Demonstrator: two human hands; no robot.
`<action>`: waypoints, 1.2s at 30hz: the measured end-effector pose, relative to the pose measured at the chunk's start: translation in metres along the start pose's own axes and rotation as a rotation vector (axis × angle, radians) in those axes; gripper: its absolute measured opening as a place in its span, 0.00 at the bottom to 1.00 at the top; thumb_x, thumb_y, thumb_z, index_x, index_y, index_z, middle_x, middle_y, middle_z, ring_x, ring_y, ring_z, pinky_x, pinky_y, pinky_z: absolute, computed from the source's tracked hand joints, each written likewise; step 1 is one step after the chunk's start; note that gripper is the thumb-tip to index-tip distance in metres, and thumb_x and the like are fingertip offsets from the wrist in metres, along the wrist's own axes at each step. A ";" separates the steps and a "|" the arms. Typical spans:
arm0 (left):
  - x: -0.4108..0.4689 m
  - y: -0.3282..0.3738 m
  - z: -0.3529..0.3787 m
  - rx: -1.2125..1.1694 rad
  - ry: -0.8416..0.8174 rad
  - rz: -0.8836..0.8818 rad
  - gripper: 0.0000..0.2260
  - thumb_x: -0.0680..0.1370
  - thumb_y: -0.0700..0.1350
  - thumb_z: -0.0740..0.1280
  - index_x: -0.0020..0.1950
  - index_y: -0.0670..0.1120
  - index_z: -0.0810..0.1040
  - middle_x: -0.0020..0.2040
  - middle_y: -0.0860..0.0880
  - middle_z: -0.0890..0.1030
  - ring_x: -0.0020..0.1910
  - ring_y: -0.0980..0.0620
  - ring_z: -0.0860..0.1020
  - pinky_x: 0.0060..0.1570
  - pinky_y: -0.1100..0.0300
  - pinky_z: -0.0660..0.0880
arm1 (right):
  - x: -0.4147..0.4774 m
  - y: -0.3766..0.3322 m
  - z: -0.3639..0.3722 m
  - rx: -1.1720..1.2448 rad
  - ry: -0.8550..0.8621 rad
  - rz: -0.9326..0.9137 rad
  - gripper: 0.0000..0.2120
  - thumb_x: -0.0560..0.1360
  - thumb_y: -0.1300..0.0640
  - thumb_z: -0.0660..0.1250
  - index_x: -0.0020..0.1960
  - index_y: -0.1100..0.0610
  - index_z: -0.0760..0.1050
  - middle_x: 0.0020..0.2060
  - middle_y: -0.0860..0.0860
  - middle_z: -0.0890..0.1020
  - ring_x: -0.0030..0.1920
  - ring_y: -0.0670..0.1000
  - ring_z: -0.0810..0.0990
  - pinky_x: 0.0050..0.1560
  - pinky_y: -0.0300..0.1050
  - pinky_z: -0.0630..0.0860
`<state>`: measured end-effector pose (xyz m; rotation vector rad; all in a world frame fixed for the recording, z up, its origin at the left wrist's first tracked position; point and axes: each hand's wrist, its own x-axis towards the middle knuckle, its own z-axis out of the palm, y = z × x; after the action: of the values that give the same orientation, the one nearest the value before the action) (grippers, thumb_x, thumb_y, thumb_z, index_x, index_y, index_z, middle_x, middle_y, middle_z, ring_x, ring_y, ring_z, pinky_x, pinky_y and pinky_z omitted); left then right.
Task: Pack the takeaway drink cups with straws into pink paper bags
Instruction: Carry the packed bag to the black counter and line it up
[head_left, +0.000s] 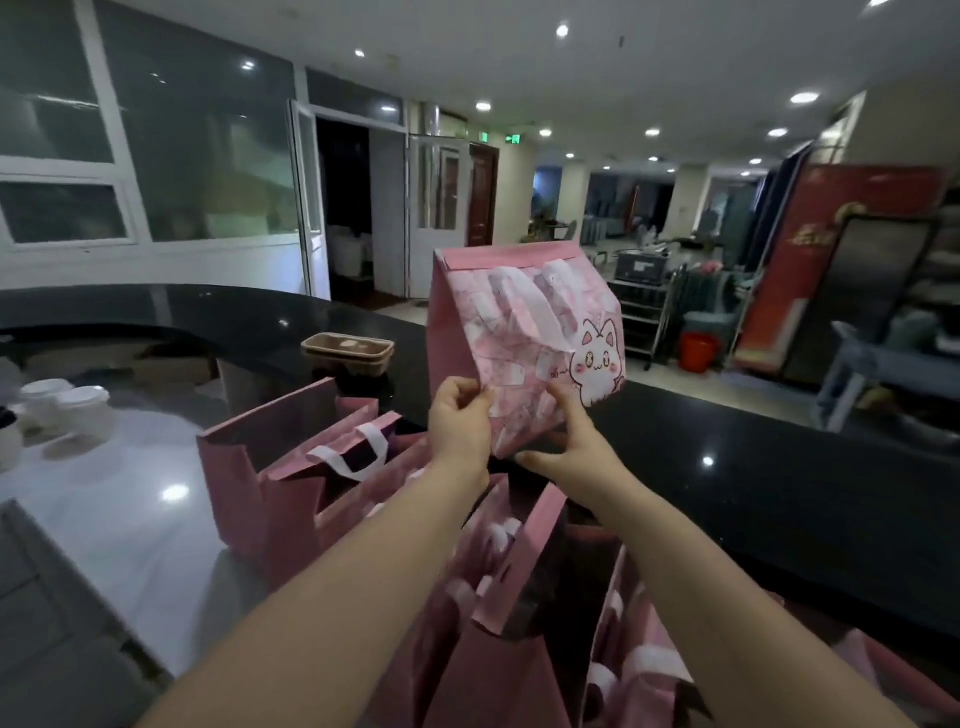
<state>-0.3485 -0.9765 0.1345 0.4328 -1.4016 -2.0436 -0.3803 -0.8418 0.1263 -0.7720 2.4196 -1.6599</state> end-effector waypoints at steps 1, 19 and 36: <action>0.007 -0.011 0.013 0.017 -0.005 0.003 0.09 0.78 0.37 0.67 0.40 0.48 0.75 0.42 0.46 0.80 0.46 0.43 0.79 0.53 0.46 0.79 | 0.009 0.009 -0.006 0.004 0.008 0.026 0.47 0.66 0.60 0.77 0.75 0.39 0.55 0.71 0.52 0.67 0.68 0.53 0.72 0.66 0.54 0.73; 0.146 -0.097 0.030 0.599 -0.128 0.318 0.14 0.70 0.48 0.76 0.51 0.54 0.76 0.53 0.53 0.76 0.53 0.55 0.75 0.54 0.61 0.71 | 0.119 0.109 -0.033 0.277 0.306 0.292 0.55 0.63 0.50 0.81 0.78 0.42 0.47 0.75 0.48 0.62 0.71 0.52 0.66 0.69 0.59 0.68; 0.261 -0.105 -0.013 0.635 -0.521 0.233 0.10 0.68 0.46 0.75 0.36 0.53 0.74 0.33 0.58 0.79 0.31 0.62 0.75 0.32 0.66 0.70 | 0.184 0.087 0.046 -0.383 0.596 0.394 0.13 0.75 0.52 0.64 0.57 0.51 0.66 0.44 0.50 0.79 0.43 0.55 0.79 0.37 0.47 0.72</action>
<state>-0.5705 -1.1295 0.0524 -0.0319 -2.3036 -1.5427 -0.5535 -0.9418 0.0652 0.2306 3.0679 -1.4248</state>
